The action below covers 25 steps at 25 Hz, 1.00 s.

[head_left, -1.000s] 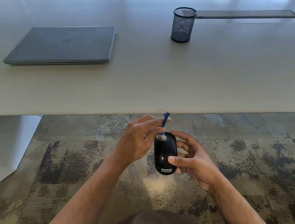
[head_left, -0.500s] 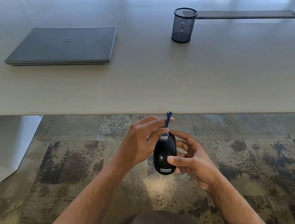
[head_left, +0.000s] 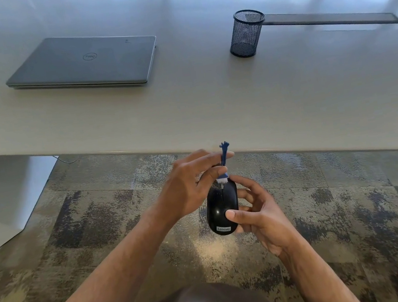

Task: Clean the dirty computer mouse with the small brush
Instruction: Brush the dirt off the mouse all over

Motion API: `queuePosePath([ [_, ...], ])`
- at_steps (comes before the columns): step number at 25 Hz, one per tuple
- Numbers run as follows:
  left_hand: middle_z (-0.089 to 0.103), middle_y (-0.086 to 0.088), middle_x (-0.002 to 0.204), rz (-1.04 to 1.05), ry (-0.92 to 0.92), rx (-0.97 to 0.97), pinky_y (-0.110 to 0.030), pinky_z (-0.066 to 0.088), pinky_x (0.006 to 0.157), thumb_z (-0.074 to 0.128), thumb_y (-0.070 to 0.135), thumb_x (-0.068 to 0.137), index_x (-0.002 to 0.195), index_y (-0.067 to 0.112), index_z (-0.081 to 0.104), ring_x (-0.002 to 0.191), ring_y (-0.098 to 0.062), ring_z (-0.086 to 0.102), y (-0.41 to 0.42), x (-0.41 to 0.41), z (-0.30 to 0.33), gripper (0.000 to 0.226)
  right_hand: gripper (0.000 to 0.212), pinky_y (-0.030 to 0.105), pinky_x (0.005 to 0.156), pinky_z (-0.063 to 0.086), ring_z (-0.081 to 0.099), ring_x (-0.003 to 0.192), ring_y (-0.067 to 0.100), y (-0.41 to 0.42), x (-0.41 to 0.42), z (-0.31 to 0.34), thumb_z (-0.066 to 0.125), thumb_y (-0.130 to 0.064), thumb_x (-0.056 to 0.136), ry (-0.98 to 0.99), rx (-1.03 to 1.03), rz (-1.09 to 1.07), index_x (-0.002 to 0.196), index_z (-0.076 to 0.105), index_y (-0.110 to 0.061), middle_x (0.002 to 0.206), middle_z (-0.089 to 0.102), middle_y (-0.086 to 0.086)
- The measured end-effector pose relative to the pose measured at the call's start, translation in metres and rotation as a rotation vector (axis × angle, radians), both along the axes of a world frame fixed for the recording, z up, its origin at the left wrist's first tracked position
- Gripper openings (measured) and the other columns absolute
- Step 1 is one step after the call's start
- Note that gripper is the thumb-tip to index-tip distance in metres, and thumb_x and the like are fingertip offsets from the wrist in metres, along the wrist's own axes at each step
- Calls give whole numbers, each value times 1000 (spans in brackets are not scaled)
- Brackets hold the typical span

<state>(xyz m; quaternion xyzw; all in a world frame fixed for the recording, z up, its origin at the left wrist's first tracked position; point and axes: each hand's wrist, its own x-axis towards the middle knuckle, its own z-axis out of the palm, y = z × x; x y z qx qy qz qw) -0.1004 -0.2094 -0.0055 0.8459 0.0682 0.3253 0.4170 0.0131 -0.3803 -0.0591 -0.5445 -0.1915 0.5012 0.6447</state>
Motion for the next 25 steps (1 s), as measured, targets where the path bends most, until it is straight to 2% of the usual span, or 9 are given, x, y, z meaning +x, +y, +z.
queuePosePath([
  [2, 68, 5, 109, -35, 10, 20, -22, 53, 89, 64, 11, 94, 126, 15, 66, 101, -5, 65, -2, 1, -1, 32, 82, 60, 79, 59, 73, 103, 45, 0, -1, 1, 93, -12, 59, 0, 18, 11, 133, 63, -34, 126, 70, 10],
  [5, 68, 2, 108, -35, 39, 25, -24, 54, 89, 64, 8, 94, 125, 15, 66, 100, -7, 65, -1, 2, -4, 32, 82, 62, 81, 55, 74, 100, 44, 0, -1, 2, 93, -13, 59, -9, 30, 6, 133, 63, -34, 123, 71, 8],
  [8, 69, -3, 107, -15, 54, 41, -27, 56, 85, 64, 6, 94, 125, 14, 67, 96, -12, 67, 3, 3, -4, 32, 82, 52, 74, 60, 74, 99, 42, -1, -1, 3, 93, -13, 58, -1, 32, 5, 132, 64, -34, 123, 71, 6],
  [13, 68, -9, 103, 4, 27, 54, -10, 49, 85, 64, -1, 92, 126, 9, 65, 90, -13, 66, 3, 5, -2, 35, 79, 49, 73, 58, 74, 99, 41, -2, -1, 3, 93, -12, 59, -2, 38, 10, 130, 65, -36, 125, 71, 7],
  [15, 68, -8, 102, 0, 19, 51, -12, 50, 84, 65, 1, 93, 127, 9, 65, 88, -16, 67, 2, 5, 0, 35, 79, 45, 68, 61, 75, 97, 39, -2, -1, 3, 92, -11, 60, 8, 43, 15, 130, 65, -35, 124, 71, 8],
  [18, 68, -2, 108, -18, -12, 33, -21, 55, 85, 65, 5, 94, 127, 11, 65, 94, -11, 67, 0, 3, 2, 34, 79, 35, 58, 60, 76, 94, 35, -4, -1, 3, 92, -9, 61, 21, 49, 18, 131, 65, -34, 124, 72, 8],
  [21, 67, 4, 111, -67, -27, 32, -21, 54, 86, 64, 6, 94, 127, 13, 64, 100, -6, 66, -4, 4, 2, 34, 80, 45, 67, 61, 75, 101, 39, -3, -2, 1, 93, -11, 60, 8, 41, 19, 131, 64, -37, 125, 72, 6],
  [23, 68, 0, 109, -93, -13, 39, -17, 52, 87, 63, 5, 94, 127, 13, 64, 101, -7, 66, -4, 3, 1, 34, 81, 53, 73, 61, 74, 103, 41, -2, -1, -1, 92, -10, 61, -5, 39, 19, 132, 63, -36, 126, 71, 8],
  [25, 68, -3, 107, -94, 21, 36, -19, 54, 86, 63, 3, 94, 127, 12, 64, 100, -11, 66, -2, 1, -1, 34, 81, 55, 75, 61, 73, 103, 42, -3, 0, -3, 92, -8, 63, -18, 29, 18, 133, 63, -34, 127, 70, 9],
])
